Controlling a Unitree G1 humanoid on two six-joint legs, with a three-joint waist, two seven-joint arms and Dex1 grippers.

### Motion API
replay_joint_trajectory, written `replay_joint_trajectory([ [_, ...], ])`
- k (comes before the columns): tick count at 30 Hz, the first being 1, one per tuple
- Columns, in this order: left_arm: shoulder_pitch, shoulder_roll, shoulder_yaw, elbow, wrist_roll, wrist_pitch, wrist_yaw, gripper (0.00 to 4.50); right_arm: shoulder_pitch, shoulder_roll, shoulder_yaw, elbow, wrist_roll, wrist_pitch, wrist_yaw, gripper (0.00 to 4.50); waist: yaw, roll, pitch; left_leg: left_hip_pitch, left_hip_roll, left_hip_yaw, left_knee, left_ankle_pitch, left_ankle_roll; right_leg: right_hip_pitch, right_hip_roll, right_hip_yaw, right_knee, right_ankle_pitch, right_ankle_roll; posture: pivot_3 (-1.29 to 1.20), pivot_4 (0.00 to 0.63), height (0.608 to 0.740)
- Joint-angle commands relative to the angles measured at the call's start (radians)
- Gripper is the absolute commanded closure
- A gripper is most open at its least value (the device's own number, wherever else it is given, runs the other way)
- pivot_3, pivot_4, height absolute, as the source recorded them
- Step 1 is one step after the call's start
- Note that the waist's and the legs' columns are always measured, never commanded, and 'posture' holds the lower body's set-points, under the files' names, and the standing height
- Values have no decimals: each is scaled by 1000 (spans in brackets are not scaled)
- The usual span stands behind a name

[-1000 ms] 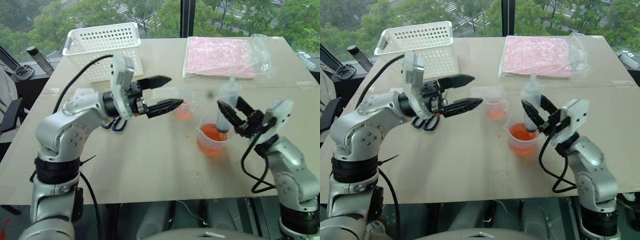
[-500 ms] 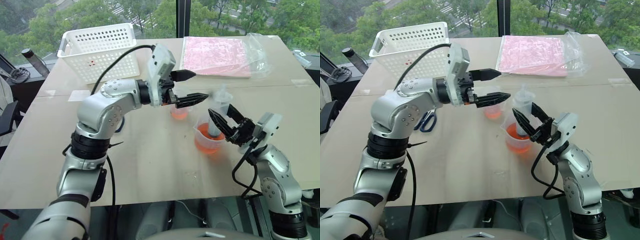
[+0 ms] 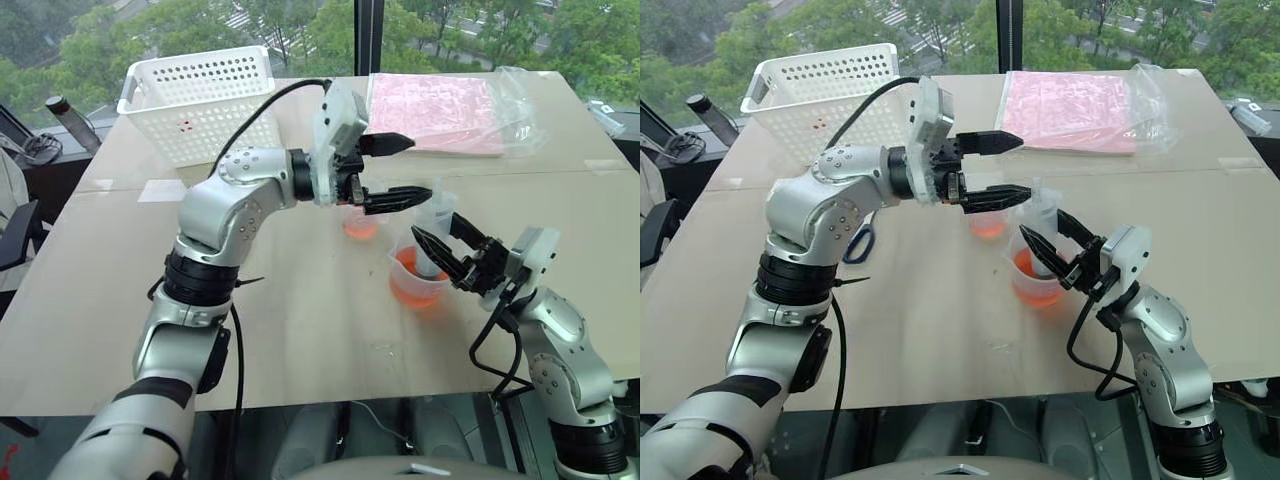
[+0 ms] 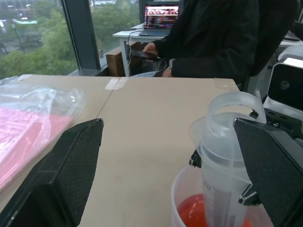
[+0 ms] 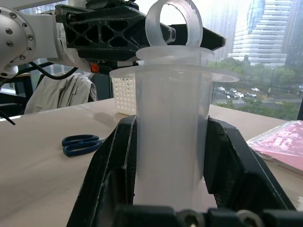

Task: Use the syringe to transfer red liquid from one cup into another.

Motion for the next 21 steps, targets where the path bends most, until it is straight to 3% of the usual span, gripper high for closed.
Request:
replay_joint_trajectory([
  [1,-20,-24,9,-14,-3,-34,-24,548,-19,-6,4,-35,14,-4,7,3028,0,0,0,0,0,0,0,0,0,0,0,0,0,0,0,0,150,740],
  [2,-18,-29,10,-18,-8,-33,-31,816,-21,-6,4,-34,14,-4,8,3029,-1,0,0,0,0,0,0,0,0,0,0,0,0,0,0,0,150,740],
  [8,-9,-65,22,-29,-16,-39,-34,3566,-30,-10,13,-26,17,1,18,3036,-1,0,0,0,0,0,0,0,0,0,0,0,0,0,0,0,150,740],
  [10,-31,-99,67,-18,-48,-18,8,4020,-28,-10,17,-27,18,2,19,3036,1,0,0,0,0,0,0,0,0,0,0,0,0,0,0,0,150,740],
  [11,-37,-107,79,-14,-56,-12,19,4452,-27,-11,18,-27,18,2,18,3036,3,0,0,0,0,0,0,0,0,0,0,0,0,0,0,0,150,740],
  [21,-160,-152,157,84,-69,-3,88,4500,-2,14,56,-4,12,-13,19,3039,-2,0,0,0,0,0,0,0,0,0,0,0,0,0,0,0,150,740],
])
